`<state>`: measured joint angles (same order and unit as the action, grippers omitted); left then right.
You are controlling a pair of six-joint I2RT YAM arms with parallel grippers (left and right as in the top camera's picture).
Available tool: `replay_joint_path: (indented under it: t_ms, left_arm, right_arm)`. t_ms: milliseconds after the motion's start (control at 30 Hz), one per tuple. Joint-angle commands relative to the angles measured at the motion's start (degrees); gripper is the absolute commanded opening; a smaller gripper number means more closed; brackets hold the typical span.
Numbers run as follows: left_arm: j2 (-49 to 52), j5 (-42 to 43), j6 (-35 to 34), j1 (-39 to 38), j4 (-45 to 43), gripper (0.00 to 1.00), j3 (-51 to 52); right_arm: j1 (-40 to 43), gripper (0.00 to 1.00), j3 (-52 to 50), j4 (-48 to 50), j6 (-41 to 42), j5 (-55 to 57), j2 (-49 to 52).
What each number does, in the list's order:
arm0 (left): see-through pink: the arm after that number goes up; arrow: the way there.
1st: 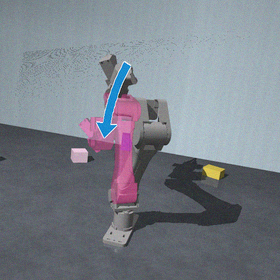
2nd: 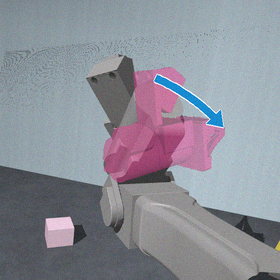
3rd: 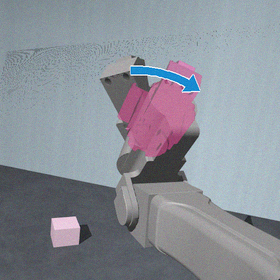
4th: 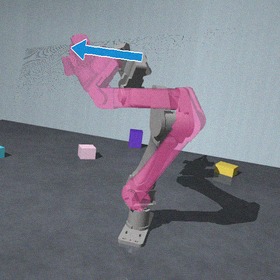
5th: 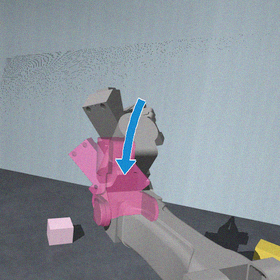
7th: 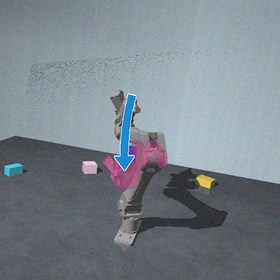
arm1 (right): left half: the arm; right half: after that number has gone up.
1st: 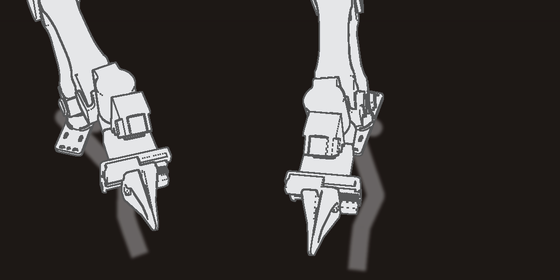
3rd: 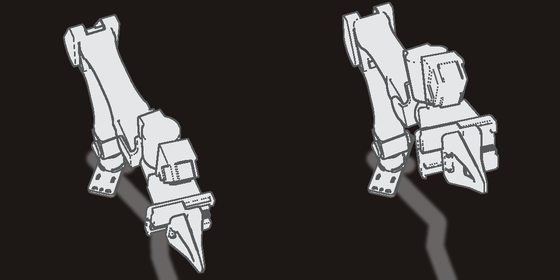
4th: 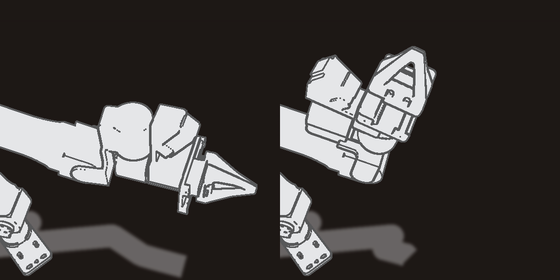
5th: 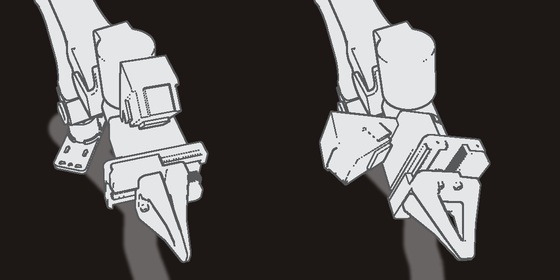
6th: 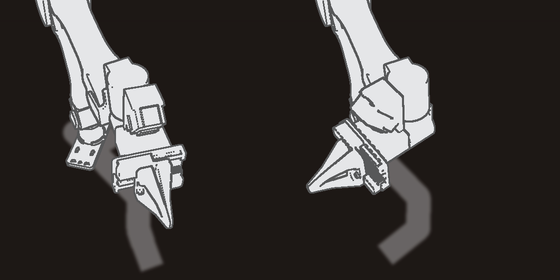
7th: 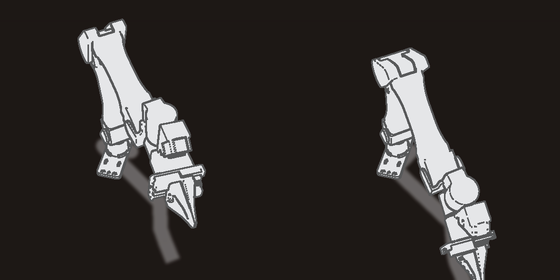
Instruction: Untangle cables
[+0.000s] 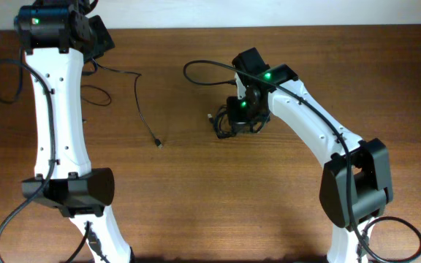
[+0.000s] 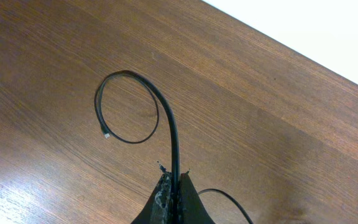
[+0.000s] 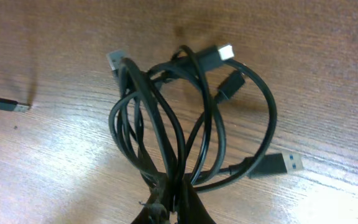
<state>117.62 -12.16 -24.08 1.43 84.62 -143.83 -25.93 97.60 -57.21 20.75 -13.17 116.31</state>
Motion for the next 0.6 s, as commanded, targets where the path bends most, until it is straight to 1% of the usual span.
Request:
replay_joint_path:
  t_ms: [0, 33, 67, 100, 133, 333, 367, 433, 467, 567]
  left_arm:
    - [0.4, 0.6, -0.7, 0.2, 0.0, 0.00, 0.3]
    - [0.4, 0.6, -0.7, 0.2, 0.0, 0.00, 0.3]
    - [0.4, 0.6, -0.7, 0.2, 0.0, 0.00, 0.3]
    - [0.4, 0.7, -0.7, 0.1, -0.1, 0.00, 0.3]
    - [0.4, 0.9, -0.7, 0.1, -0.1, 0.00, 0.3]
    - [0.5, 3.4, -0.5, 0.1, 0.0, 0.00, 0.3]
    - [0.5, 6.1, 1.2, 0.1, -0.2, 0.00, 0.3]
    - [0.5, 14.7, 7.8, 0.1, -1.9, 0.00, 0.3]
    - [0.5, 17.5, 10.1, 0.1, -2.5, 0.00, 0.3]
    - [0.5, 18.9, 10.9, 0.1, -3.4, 0.00, 0.3]
  right_arm:
    - [0.0, 0.21, 0.1, 0.8, -0.6, -1.2, -0.2]
    - [-0.1, 0.50, 0.1, 0.8, -0.6, -1.2, 0.0]
    - [0.0, 0.63, 0.1, 0.6, -0.6, -1.2, 0.1]
    - [0.0, 0.78, 0.1, 0.4, -0.6, -1.2, 0.1]
    - [0.0, 0.84, 0.1, 0.2, -0.6, -1.2, 0.1]
    - [0.0, 0.98, 0.1, 0.0, -0.5, -1.3, 0.1]
    - [0.0, 0.99, 0.1, 0.0, -0.5, -1.7, 0.1]
    - [0.0, 0.99, 0.1, -0.1, -0.6, -3.0, 0.1]
    - [0.0, 0.99, 0.1, -0.1, -0.6, -3.3, 0.2]
    - [0.0, 0.98, 0.1, -0.6, -0.6, -3.4, 0.2]
